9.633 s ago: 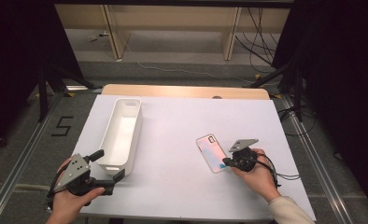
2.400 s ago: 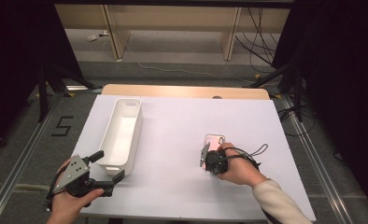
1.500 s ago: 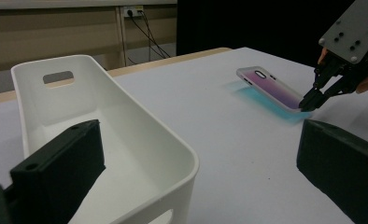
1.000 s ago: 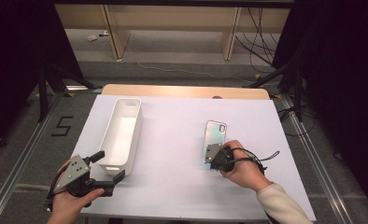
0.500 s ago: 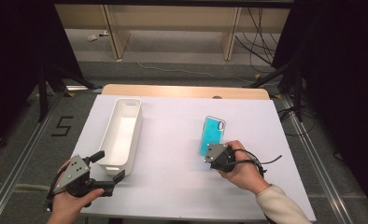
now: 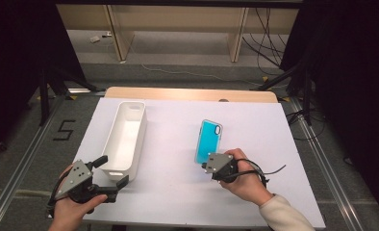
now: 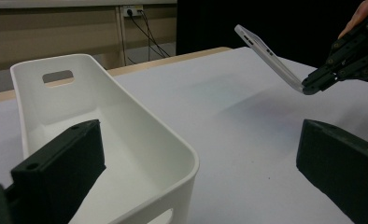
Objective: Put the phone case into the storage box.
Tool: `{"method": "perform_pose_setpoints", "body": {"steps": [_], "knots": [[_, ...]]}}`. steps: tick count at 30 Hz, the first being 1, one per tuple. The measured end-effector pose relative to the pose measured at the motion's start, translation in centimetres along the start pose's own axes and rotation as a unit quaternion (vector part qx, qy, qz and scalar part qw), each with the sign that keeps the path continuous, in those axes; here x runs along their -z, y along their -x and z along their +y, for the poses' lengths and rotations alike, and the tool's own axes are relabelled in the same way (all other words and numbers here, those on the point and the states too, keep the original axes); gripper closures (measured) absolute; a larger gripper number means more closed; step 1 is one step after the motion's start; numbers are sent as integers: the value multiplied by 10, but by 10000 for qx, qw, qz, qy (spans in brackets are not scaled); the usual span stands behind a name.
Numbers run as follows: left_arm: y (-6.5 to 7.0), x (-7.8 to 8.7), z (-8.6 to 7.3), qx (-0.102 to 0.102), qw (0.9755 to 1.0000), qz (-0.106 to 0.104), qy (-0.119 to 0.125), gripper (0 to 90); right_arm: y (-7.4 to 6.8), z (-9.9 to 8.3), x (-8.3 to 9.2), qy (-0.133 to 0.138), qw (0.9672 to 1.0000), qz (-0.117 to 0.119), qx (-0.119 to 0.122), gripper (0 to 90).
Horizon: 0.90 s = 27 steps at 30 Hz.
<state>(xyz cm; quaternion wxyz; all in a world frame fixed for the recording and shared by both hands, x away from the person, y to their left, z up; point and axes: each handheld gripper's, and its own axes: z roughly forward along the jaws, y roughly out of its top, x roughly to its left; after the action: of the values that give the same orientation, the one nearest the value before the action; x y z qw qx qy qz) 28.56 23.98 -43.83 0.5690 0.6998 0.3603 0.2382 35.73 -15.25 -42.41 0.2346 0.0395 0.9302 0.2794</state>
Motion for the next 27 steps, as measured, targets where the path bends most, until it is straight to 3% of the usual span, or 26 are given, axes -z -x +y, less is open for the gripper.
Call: {"method": "perform_pose_setpoints", "body": {"steps": [3,8,10,12,27], "knots": [[0,0,0,-3,10000,4,1,4,-2,3,0,178,9998,37,59,895],[0,0,0,7,10000,-2,5,5,-6,6,0,519,9982,244,-179,895],[0,0,0,4,10000,-7,2,5,-6,6,0,613,9979,174,-152,895],[0,0,0,4,10000,-23,0,6,-6,6,0,702,9970,260,-195,895],[0,-1,-1,34,10000,-30,-24,13,-6,8,-2,1016,9939,373,-213,895]]}}
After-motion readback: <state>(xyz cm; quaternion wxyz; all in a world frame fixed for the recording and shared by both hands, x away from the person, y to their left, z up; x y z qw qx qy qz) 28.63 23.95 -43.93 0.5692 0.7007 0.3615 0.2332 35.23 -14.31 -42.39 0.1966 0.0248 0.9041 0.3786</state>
